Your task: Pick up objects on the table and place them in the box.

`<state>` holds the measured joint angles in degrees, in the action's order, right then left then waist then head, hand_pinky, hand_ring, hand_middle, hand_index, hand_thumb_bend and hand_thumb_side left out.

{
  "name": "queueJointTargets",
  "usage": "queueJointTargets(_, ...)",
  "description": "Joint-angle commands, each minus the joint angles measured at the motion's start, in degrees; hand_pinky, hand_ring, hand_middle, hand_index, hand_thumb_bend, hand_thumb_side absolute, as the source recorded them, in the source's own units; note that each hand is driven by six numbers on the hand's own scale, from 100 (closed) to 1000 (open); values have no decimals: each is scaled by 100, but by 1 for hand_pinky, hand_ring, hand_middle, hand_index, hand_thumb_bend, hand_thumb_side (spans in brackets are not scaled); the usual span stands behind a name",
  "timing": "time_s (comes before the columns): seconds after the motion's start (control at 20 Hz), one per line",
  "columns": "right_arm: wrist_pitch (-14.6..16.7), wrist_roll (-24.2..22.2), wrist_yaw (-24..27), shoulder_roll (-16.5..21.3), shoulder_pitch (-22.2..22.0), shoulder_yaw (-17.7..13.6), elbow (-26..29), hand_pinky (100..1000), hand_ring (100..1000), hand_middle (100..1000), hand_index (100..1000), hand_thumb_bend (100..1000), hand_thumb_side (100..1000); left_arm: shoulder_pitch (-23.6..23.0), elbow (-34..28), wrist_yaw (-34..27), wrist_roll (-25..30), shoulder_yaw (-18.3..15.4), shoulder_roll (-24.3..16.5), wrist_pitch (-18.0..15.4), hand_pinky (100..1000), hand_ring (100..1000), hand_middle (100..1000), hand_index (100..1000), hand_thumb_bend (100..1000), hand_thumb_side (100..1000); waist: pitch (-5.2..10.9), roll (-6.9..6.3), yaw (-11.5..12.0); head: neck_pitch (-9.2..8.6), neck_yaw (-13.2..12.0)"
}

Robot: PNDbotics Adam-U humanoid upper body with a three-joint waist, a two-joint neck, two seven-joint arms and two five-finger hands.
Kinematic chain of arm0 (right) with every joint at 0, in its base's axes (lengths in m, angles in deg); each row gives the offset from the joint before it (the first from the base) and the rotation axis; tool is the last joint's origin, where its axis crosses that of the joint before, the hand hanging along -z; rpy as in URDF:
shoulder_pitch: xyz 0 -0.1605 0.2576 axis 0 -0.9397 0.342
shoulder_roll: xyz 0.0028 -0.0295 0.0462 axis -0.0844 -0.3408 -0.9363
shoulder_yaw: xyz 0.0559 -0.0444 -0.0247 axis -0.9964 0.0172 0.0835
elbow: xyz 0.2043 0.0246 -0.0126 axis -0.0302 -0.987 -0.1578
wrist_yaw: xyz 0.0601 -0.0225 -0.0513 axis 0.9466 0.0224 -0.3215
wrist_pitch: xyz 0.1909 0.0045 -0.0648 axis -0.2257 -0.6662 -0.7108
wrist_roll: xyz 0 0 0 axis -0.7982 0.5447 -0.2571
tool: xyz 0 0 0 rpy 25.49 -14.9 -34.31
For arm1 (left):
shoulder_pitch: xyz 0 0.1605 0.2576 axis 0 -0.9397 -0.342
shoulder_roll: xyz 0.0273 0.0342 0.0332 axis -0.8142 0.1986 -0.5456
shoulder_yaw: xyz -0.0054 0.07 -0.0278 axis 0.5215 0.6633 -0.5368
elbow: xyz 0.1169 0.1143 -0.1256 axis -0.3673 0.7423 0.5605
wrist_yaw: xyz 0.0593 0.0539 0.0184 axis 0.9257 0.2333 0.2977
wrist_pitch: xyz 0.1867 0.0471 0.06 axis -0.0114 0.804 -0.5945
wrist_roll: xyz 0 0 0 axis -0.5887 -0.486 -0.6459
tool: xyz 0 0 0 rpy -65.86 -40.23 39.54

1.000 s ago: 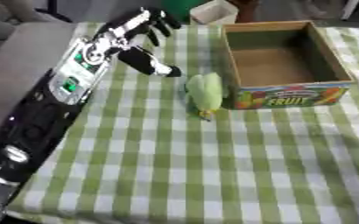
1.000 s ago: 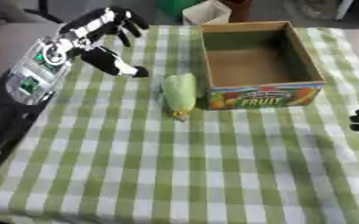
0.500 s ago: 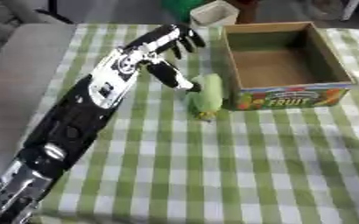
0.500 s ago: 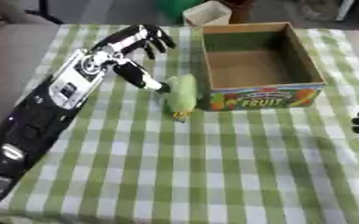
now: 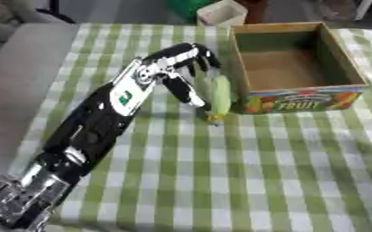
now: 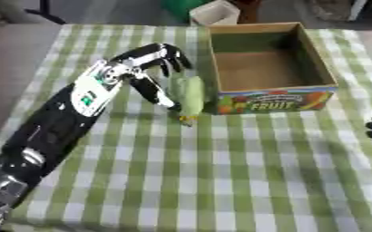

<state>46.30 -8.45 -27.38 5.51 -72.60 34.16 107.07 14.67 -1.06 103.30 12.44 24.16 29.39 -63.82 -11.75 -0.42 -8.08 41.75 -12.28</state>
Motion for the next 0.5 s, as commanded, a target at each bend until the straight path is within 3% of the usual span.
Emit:
queueJointTargets(0.05, 10, -17, 34, 70, 64, -13, 69, 616, 624, 559, 663, 100, 592, 173, 66, 170, 60, -71, 11, -63, 643, 745, 741, 774, 738, 100, 70, 23, -12, -26, -24)
queueJointTargets(0.5, 11, -30, 39, 60, 77, -5, 66, 617, 624, 559, 663, 100, 593, 189, 229, 396, 189, -46, 165, -173, 639, 734, 721, 762, 760, 100, 55, 23, -27, -27, -47)
